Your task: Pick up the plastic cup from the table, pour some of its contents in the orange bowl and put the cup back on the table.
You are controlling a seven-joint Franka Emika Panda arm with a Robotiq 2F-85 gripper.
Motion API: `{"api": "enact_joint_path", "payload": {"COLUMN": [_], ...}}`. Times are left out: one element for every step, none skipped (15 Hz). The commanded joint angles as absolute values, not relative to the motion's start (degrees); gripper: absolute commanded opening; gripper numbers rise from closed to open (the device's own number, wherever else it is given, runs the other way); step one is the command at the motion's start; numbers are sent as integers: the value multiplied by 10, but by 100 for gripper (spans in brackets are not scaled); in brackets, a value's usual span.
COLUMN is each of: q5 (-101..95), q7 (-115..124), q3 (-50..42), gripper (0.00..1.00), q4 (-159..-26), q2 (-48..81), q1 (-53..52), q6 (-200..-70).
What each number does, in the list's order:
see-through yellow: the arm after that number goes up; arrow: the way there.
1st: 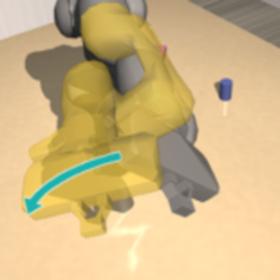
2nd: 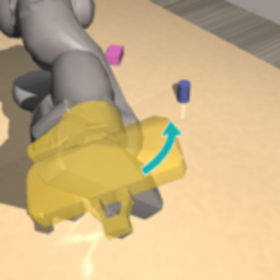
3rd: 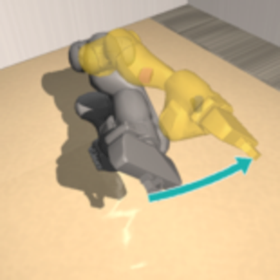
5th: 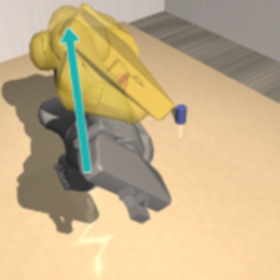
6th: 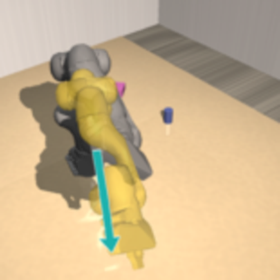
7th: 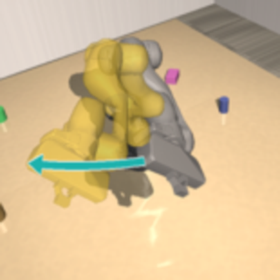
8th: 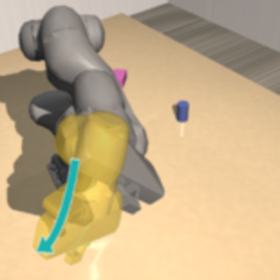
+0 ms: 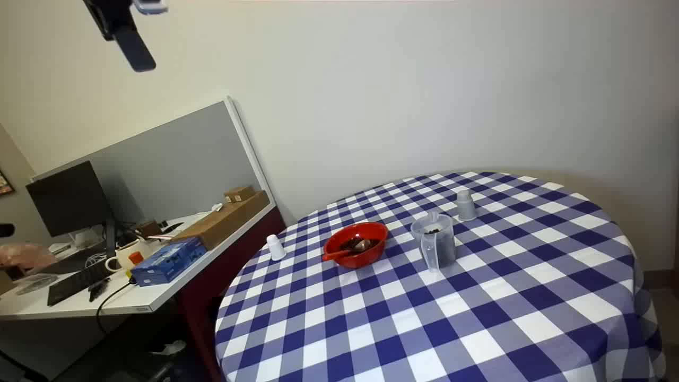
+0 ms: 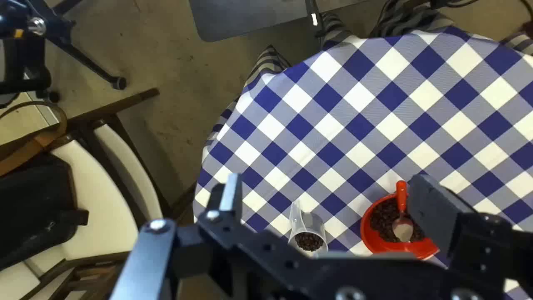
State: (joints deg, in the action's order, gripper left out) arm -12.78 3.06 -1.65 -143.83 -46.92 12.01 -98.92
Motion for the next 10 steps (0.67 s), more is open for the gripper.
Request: {"api": "enact_joint_path", "payload": {"q5": [-135,-132,-133,-135,-139,-146,-150,-154,-152,-159], "q7": [38,29,31,38,37,41,40,30,28,28], "q3": [-26,-31,-32,-30,-29,-26,-28,-34,-38,-42], "gripper": [100,100,100,100,100,100,100,100,100,100], "q4": [-1436,-1432,-1433,-1419,-1412,-1400,-1394,-1380,-1364,-1349], "q2": [-469,-458,-455,-427,-411,-379,-360,-325,-293,-256], "q1": [107,101,100,100,100,104,105,105,106,109], "q6": [-986,-1004,-1018,-1029,-1035,-1049,-1063,-1078,-1088,-1102]}}
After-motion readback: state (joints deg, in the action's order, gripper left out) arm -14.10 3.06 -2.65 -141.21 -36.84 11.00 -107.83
